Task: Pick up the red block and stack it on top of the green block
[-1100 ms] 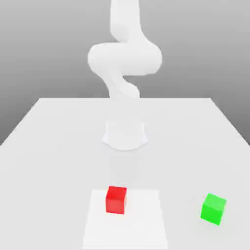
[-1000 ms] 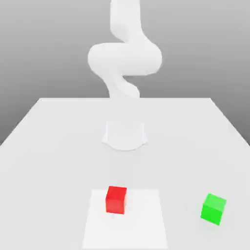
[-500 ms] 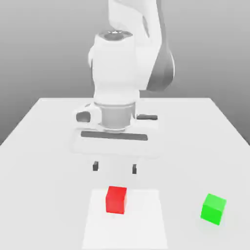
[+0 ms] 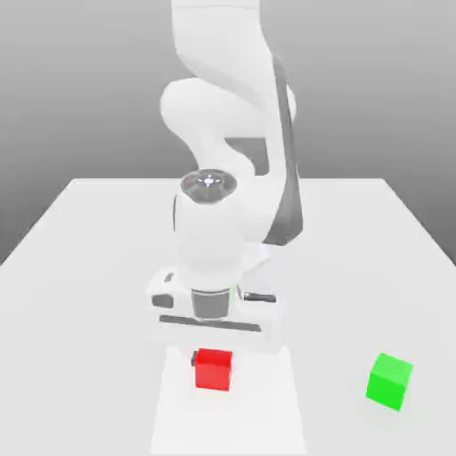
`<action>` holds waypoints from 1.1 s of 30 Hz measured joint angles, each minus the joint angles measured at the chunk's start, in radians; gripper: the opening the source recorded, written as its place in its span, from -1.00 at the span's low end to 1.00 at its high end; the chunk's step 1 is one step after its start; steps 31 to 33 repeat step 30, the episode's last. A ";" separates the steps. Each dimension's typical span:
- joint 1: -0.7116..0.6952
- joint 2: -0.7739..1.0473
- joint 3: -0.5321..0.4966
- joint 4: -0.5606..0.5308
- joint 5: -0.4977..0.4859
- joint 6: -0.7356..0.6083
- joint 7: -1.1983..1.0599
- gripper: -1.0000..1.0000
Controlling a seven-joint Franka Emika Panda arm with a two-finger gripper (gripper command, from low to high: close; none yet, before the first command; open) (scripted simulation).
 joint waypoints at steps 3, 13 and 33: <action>-0.003 -0.088 0.003 -0.013 0.001 -0.075 0.000 -1.00; -0.080 -0.220 0.169 0.050 -0.010 -0.270 0.212 -1.00; 0.234 0.033 0.340 0.249 -0.234 -0.238 0.788 1.00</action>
